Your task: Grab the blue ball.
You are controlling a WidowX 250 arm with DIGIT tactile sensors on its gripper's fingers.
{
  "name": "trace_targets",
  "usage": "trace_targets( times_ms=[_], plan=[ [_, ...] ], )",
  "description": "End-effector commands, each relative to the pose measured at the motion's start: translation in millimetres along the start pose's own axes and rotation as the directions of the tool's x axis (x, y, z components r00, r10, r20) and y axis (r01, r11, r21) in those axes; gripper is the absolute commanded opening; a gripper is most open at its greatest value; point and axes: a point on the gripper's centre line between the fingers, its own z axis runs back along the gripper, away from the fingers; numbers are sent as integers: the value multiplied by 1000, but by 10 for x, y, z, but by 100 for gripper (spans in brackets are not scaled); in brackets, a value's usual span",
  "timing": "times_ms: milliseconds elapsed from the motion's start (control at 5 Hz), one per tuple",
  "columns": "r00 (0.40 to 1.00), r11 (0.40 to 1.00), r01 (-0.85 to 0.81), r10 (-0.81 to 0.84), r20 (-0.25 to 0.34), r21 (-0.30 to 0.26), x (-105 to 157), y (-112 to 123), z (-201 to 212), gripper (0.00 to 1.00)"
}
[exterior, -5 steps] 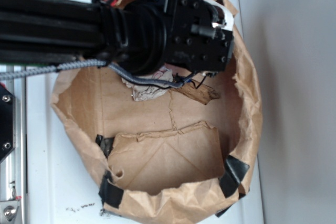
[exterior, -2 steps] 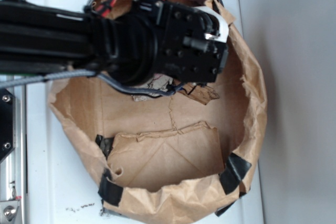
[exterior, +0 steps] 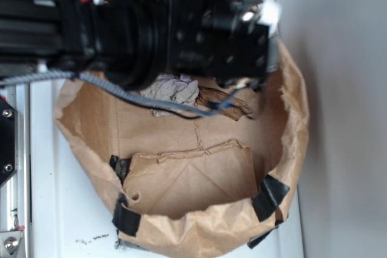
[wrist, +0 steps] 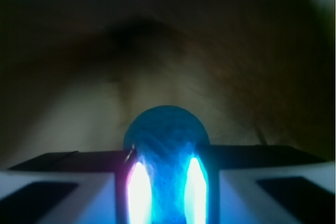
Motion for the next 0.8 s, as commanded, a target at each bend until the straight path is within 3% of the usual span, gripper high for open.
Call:
trace_targets(
  times_ms=[0, 200, 400, 600],
  plan=[
    [879, 878, 477, -477, -7, -41, -98, -11, 724, 0],
    [736, 735, 676, -675, 49, -40, -285, 81, 804, 0],
    [612, 613, 789, -778, 142, -47, -444, 197, 1018, 0],
    [614, 620, 785, -780, 126, 12, -484, 217, 1108, 0]
  ],
)
